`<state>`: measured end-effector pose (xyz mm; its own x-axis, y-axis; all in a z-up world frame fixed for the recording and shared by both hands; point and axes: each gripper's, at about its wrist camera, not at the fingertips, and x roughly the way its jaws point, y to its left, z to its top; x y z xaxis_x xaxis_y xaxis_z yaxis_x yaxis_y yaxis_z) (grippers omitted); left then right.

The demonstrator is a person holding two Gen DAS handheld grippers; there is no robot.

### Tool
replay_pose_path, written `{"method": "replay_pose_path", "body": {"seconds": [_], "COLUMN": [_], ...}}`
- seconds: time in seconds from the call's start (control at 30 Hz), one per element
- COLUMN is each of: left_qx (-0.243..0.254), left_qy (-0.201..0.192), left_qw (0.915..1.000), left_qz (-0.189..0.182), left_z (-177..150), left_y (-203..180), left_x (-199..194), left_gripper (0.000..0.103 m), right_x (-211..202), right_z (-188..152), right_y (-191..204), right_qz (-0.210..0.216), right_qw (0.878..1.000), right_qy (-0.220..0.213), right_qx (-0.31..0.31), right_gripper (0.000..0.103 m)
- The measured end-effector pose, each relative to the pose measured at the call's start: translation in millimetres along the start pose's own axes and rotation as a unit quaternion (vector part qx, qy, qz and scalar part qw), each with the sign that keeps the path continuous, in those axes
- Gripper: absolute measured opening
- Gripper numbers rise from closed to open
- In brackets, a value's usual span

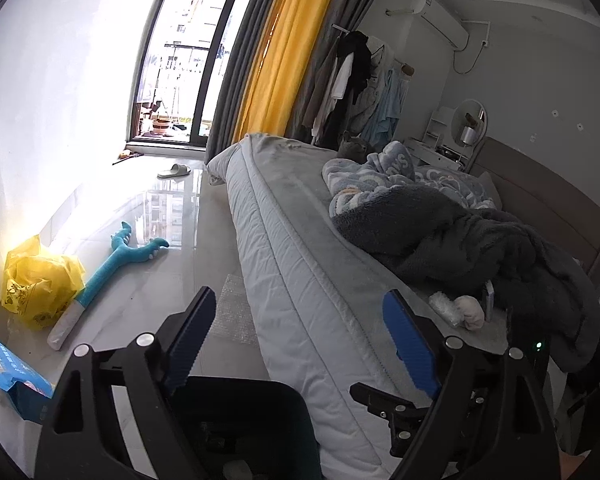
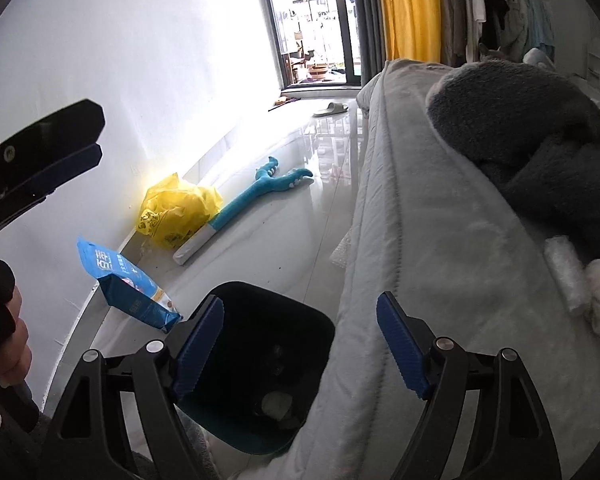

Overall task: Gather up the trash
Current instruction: 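Move both tools back to the bed toward the bubble wrap and tissue pack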

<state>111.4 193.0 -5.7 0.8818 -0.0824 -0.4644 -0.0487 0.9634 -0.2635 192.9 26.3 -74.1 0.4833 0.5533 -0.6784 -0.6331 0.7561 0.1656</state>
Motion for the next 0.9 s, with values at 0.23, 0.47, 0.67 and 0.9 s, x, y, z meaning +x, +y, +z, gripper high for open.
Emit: {"method": "replay_pose_path", "body": {"seconds": [0.23,0.47,0.67,0.9], "left_qx": [0.009,0.039,0.061,0.085], "left_qy": [0.008,0.015,0.026,0.042], "left_qw": [0.9996,0.998,0.9961,0.9927], "left_qz": [-0.025,-0.048,-0.058,-0.075], "left_z": [-2,-9,-12,-14], "left_y": [-28,-62,-82,-106], "left_x": [14,30,50,77], "left_gripper": [0.09,0.092,0.093,0.094], "right_x": [-30,-59,-81,-88], "right_z": [-1,-3,0,-1], "right_y": [-39,-86,-128,-180], "right_qz": [-0.024,-0.053,-0.063,-0.064], "right_qw": [0.999,0.994,0.984,0.971], "right_qy": [-0.03,-0.062,-0.099,-0.111], "right_qx": [0.027,0.072,0.134,0.201], "right_gripper": [0.084,0.087,0.091,0.093]}}
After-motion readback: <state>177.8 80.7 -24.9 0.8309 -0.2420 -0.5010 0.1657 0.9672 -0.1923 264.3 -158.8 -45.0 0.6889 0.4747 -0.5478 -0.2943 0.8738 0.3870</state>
